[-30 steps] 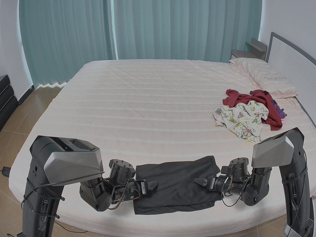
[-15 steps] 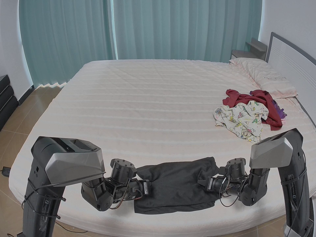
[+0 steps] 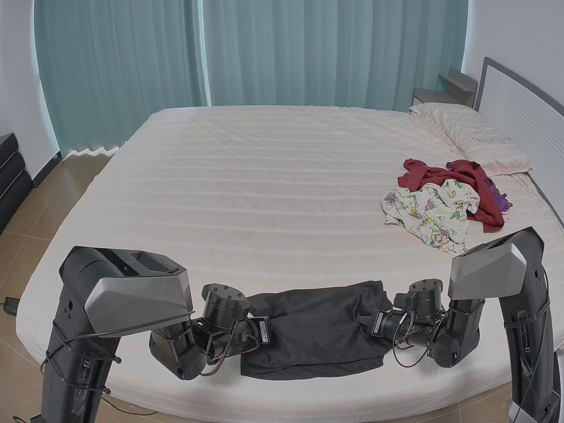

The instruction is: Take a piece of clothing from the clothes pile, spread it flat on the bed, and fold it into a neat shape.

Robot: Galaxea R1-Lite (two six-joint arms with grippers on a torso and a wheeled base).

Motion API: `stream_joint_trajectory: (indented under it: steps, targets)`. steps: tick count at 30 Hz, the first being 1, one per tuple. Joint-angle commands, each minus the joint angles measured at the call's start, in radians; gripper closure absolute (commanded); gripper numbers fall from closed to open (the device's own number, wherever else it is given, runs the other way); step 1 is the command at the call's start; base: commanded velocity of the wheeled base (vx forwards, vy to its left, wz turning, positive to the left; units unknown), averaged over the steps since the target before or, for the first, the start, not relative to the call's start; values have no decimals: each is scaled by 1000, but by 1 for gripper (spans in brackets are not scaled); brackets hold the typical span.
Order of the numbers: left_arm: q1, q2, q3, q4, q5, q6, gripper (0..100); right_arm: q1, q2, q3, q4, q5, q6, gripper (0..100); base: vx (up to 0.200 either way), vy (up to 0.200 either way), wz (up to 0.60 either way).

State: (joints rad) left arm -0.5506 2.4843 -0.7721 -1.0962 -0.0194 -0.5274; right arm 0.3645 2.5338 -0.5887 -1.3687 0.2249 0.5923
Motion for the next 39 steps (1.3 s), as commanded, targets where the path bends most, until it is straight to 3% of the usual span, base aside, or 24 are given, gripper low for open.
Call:
stream_joint_trajectory:
  steps: [1, 6, 26, 27, 34, 39]
  targets:
    - [-11, 2, 13, -28, 6, -3, 100, 1, -21, 35, -58, 2, 20, 100, 0, -200, 0]
    - [-11, 1, 19, -37, 12, -3, 100, 1, -20, 55, -90, 2, 20, 100, 0, -200, 0]
    - [-40, -16, 27, -106, 168, -34, 100, 19, 8, 64, -105, 2, 12, 100, 0, -200, 0]
    - [-40, -22, 28, -106, 176, -36, 100, 25, 3, 66, -101, 5, 12, 0, 0, -200, 0]
    - [-29, -30, 30, -106, 191, -34, 100, -19, 11, 96, -119, -4, -101, 0, 0, -200, 0]
    - [-37, -133, 54, -106, 202, -92, 100, -62, 22, 87, -197, -2, -91, 0, 0, -200, 0]
